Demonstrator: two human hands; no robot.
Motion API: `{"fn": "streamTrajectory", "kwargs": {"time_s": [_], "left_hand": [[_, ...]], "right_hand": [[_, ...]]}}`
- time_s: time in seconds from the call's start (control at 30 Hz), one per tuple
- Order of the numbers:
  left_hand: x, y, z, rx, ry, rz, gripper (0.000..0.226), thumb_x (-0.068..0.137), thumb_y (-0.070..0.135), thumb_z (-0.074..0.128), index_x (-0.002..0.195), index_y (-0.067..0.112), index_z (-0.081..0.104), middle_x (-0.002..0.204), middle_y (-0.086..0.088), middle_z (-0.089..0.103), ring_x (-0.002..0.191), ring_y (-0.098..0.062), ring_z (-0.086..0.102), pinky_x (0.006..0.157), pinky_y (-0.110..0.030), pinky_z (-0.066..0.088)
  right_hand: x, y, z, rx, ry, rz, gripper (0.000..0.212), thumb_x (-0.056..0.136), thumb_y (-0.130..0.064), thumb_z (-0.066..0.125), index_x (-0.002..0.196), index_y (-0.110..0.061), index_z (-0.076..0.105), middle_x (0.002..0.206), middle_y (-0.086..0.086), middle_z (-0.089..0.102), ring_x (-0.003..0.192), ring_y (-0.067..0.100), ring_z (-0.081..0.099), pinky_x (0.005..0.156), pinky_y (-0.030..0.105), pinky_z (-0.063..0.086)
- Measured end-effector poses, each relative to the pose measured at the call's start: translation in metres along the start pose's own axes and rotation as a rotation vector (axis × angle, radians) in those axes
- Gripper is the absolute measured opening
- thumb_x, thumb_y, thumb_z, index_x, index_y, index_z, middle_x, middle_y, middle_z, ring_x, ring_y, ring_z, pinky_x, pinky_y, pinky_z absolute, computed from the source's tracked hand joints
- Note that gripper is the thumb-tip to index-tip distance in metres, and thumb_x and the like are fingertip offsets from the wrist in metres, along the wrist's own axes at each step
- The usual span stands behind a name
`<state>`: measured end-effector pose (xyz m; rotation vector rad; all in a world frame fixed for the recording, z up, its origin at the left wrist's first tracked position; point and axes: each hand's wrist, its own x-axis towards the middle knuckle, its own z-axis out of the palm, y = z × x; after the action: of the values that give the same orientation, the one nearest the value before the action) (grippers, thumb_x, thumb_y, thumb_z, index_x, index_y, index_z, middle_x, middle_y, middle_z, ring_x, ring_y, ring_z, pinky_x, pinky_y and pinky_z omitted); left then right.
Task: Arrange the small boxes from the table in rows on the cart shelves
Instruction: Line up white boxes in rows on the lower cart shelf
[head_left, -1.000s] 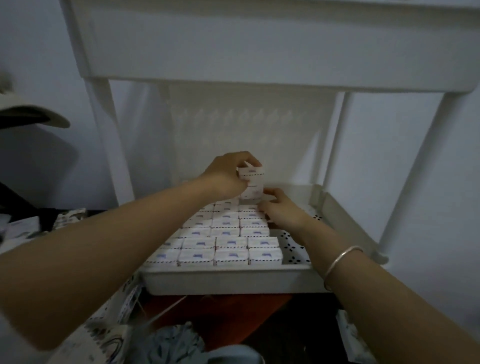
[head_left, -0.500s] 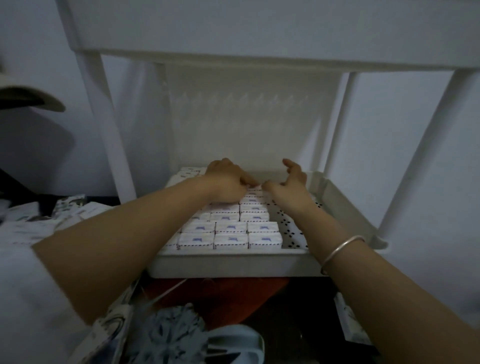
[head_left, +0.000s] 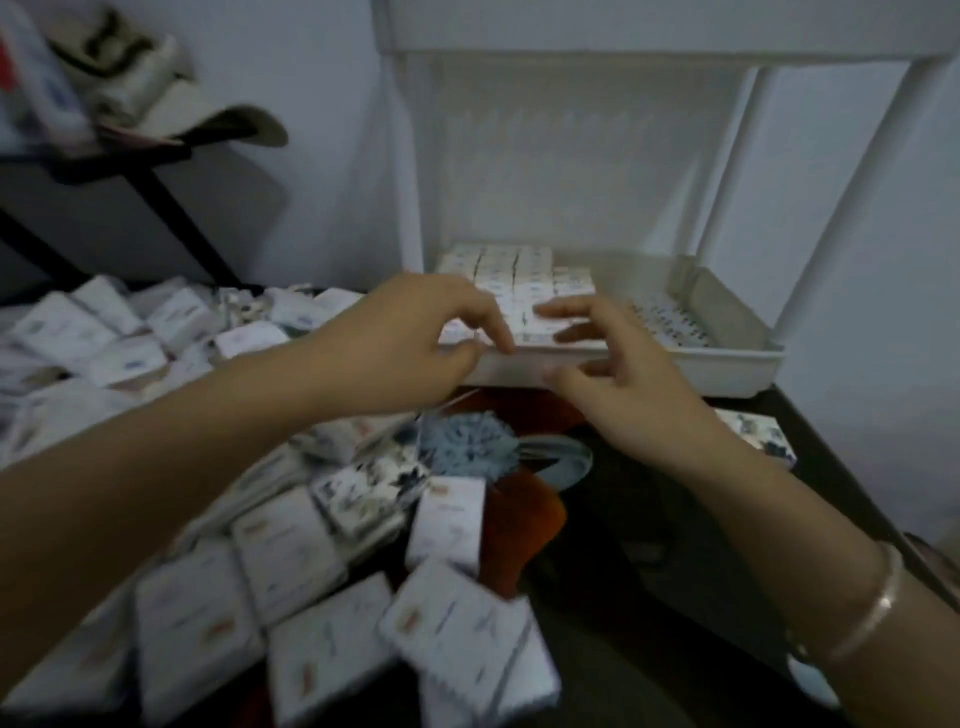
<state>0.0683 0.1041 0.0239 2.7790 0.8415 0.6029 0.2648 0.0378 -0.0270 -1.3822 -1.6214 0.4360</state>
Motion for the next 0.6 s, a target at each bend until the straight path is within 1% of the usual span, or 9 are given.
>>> {"fn": "streamTrajectory", "kwargs": {"time_s": [0.07, 0.13, 0.2, 0.27, 0.33, 0.4, 0.43, 0.53, 0.6], "left_hand": [[-0.044, 0.007, 0.0, -0.037, -0.03, -0.001, 0.024, 0.084, 0.03, 0.048, 0.097, 0.037, 0.067, 0.101, 0.018, 0.064, 0.096, 0.0, 0.056, 0.088, -0.023, 0.045], [-0.078, 0.011, 0.004, -0.07, -0.049, -0.034, 0.022, 0.087, 0.033, 0.049, 0.1, 0.039, 0.065, 0.104, 0.021, 0.062, 0.104, -0.001, 0.056, 0.089, -0.033, 0.048], [-0.103, 0.016, 0.011, -0.08, -0.042, -0.04, 0.023, 0.088, 0.035, 0.048, 0.103, 0.04, 0.064, 0.106, 0.023, 0.061, 0.107, 0.001, 0.054, 0.091, -0.033, 0.047], [-0.121, 0.02, 0.019, -0.085, -0.022, -0.059, 0.025, 0.088, 0.037, 0.048, 0.107, 0.041, 0.063, 0.109, 0.026, 0.059, 0.111, 0.002, 0.051, 0.094, -0.031, 0.045], [-0.135, 0.025, 0.027, -0.075, 0.024, -0.091, 0.029, 0.089, 0.039, 0.046, 0.114, 0.041, 0.06, 0.113, 0.027, 0.057, 0.112, 0.001, 0.049, 0.094, -0.032, 0.044], [-0.144, 0.031, 0.032, -0.063, 0.106, -0.131, 0.036, 0.09, 0.047, 0.041, 0.122, 0.04, 0.054, 0.116, 0.025, 0.054, 0.114, -0.001, 0.047, 0.095, -0.033, 0.042], [-0.147, 0.034, 0.034, -0.063, 0.153, -0.158, 0.04, 0.089, 0.052, 0.036, 0.125, 0.039, 0.051, 0.117, 0.024, 0.054, 0.115, -0.004, 0.046, 0.095, -0.033, 0.04], [-0.15, 0.043, 0.036, -0.044, 0.229, -0.216, 0.049, 0.082, 0.067, 0.033, 0.119, 0.038, 0.05, 0.112, 0.024, 0.051, 0.112, -0.002, 0.04, 0.095, -0.029, 0.031], [-0.149, 0.047, 0.037, 0.011, 0.177, -0.188, 0.055, 0.075, 0.079, 0.036, 0.111, 0.041, 0.051, 0.107, 0.026, 0.047, 0.108, 0.001, 0.036, 0.094, -0.026, 0.024]], "right_hand": [[-0.031, -0.017, 0.004, 0.008, -0.213, 0.037, 0.019, 0.088, -0.024, 0.063, 0.106, -0.03, 0.061, 0.11, -0.013, 0.06, 0.099, 0.002, 0.061, 0.078, 0.023, 0.053], [-0.058, -0.035, 0.007, -0.029, -0.392, 0.045, 0.015, 0.087, -0.034, 0.063, 0.101, -0.03, 0.063, 0.102, -0.014, 0.062, 0.094, 0.001, 0.061, 0.075, 0.024, 0.053], [-0.078, -0.05, 0.011, -0.031, -0.487, 0.069, 0.033, 0.08, -0.052, 0.063, 0.104, -0.031, 0.063, 0.102, -0.014, 0.062, 0.094, 0.002, 0.06, 0.079, 0.025, 0.052], [-0.09, -0.06, 0.015, -0.099, -0.528, 0.098, 0.055, 0.069, -0.07, 0.062, 0.114, -0.038, 0.058, 0.106, -0.019, 0.06, 0.097, -0.001, 0.058, 0.084, 0.024, 0.052], [-0.098, -0.064, 0.022, -0.27, -0.544, 0.083, 0.072, 0.065, -0.074, 0.062, 0.128, -0.043, 0.047, 0.115, -0.024, 0.055, 0.103, -0.003, 0.054, 0.088, 0.025, 0.051], [-0.101, -0.065, 0.03, -0.392, -0.515, 0.036, 0.077, 0.07, -0.069, 0.065, 0.137, -0.042, 0.037, 0.124, -0.022, 0.053, 0.109, -0.003, 0.051, 0.092, 0.027, 0.05], [-0.102, -0.064, 0.032, -0.411, -0.48, 0.022, 0.076, 0.074, -0.064, 0.067, 0.139, -0.041, 0.035, 0.127, -0.019, 0.054, 0.112, -0.002, 0.051, 0.093, 0.028, 0.05], [-0.1, -0.058, 0.027, -0.432, -0.376, 0.023, 0.072, 0.078, -0.05, 0.072, 0.139, -0.037, 0.037, 0.129, -0.015, 0.056, 0.116, 0.001, 0.052, 0.094, 0.032, 0.05], [-0.097, -0.053, 0.018, -0.404, -0.291, 0.064, 0.071, 0.078, -0.043, 0.074, 0.139, -0.035, 0.038, 0.129, -0.013, 0.056, 0.113, 0.002, 0.054, 0.091, 0.032, 0.052]]}}
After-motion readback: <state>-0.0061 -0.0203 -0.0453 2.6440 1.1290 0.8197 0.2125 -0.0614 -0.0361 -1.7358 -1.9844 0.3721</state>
